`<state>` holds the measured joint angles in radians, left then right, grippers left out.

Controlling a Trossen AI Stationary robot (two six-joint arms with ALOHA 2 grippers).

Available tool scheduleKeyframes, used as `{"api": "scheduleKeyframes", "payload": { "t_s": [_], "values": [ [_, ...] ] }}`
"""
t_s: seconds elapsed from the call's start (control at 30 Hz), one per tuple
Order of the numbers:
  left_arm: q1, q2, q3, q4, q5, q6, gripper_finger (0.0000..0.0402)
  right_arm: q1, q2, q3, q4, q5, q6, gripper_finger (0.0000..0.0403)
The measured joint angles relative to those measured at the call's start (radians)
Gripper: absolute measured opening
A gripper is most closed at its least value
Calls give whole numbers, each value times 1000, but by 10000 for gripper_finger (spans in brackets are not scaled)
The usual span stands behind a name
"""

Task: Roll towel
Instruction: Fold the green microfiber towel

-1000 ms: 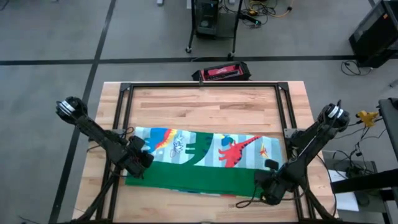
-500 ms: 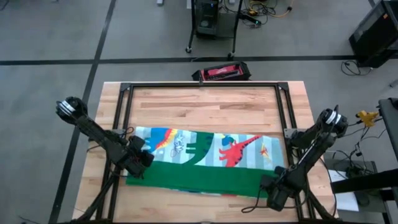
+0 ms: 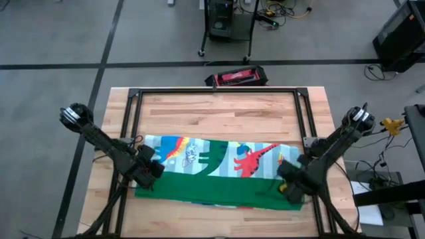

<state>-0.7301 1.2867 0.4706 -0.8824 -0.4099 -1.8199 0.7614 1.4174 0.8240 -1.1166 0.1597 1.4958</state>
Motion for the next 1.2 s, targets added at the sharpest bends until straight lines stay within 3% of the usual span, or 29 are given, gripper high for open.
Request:
{"api": "scheduleKeyframes", "payload": {
  "t_s": [0.17,0.47,0.83,1.0,1.2],
  "values": [
    [0,0,0,10,2,89,167,-191,1,-63,82,-1,-144,0],
    [0,1,62,48,37,428,162,-587,1,-111,221,28,-522,0],
    [0,1,71,-3,63,442,165,-1004,-2,-104,456,31,-996,0],
    [0,1,73,-82,152,419,165,-976,-49,-82,394,27,-1007,0],
    [0,1,73,-79,152,406,159,-769,-120,-81,205,22,-753,0]
  ]
}}
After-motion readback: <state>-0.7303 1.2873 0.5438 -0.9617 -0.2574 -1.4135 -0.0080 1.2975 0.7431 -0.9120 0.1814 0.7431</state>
